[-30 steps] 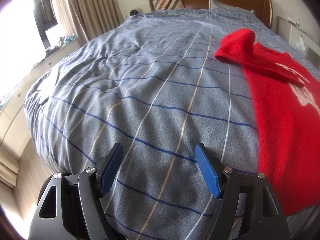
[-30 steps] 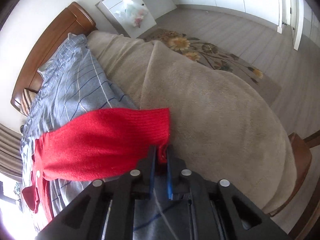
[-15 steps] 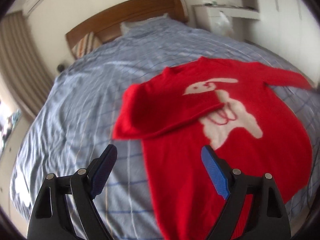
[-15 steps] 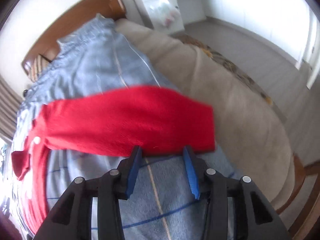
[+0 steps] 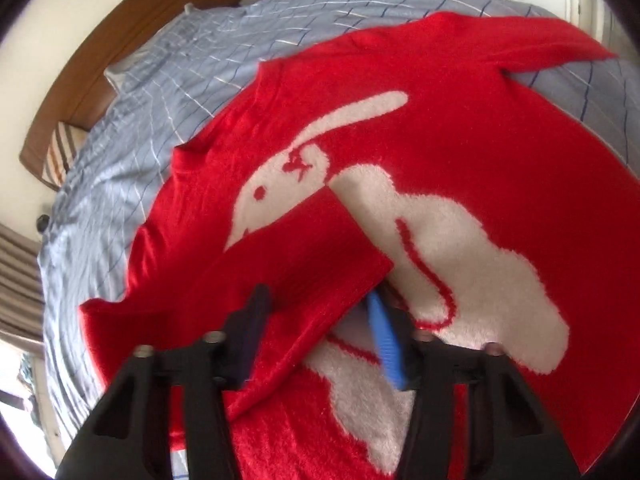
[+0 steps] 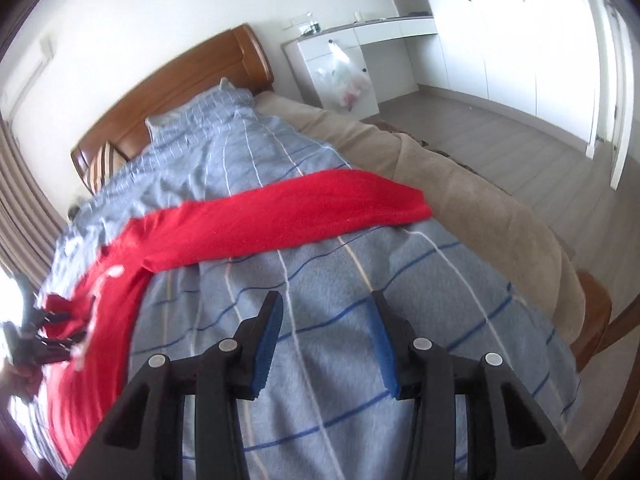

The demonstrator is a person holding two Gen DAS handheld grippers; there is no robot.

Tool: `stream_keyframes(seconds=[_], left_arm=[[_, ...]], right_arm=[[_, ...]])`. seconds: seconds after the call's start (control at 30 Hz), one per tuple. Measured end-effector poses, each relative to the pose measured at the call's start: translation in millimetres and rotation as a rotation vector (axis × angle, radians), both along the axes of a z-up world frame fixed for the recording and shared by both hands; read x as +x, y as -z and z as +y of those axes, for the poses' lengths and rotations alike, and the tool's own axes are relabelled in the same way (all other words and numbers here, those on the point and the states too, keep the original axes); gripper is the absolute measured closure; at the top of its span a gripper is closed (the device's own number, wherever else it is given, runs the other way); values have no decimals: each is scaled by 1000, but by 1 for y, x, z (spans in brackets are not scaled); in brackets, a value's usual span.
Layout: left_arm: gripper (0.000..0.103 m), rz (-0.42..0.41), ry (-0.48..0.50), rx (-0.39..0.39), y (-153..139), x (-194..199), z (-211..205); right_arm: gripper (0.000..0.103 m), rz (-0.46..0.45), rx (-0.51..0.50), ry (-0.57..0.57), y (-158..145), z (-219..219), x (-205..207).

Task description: Fold small clothes

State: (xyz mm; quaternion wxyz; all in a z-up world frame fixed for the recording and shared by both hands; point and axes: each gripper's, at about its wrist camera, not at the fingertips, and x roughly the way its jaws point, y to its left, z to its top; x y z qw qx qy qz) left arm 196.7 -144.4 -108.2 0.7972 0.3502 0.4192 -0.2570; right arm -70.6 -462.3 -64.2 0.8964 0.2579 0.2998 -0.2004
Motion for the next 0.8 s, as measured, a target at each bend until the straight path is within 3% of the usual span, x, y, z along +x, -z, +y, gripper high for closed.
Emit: stream_keyframes(seconds=[0.17,0.27,0.37,0.47,0.57,0.63,0.7,0.8], left_arm=[[100,-42,-221,-232,-47,19,49],[100,-98,-446,-400,-87,38,128],[100,-138,-753,-527,-105,54,231],[100,-156,-1022,-543,-93,54,329],[100,-157,-1226,-493,-61,38,399],[100,-149,-1322,-459,-37,26,425],[100,-108,-1394,-472,-16,16,441],[100,-72,-1436,-492,6,8,442]], right_arm=[[59,-26,-23,3,-3,9,-1],[59,-25,-20,1,-3,10,-1],[59,-27,-17,6,-2,10,-2],[59,-21,-21,4,0,12,0],[59,-9,-44,-10,0,16,3],[59,6,-56,-22,1,19,7],[59,22,-63,-30,3,21,10],[59,42,-78,-34,4,23,12]])
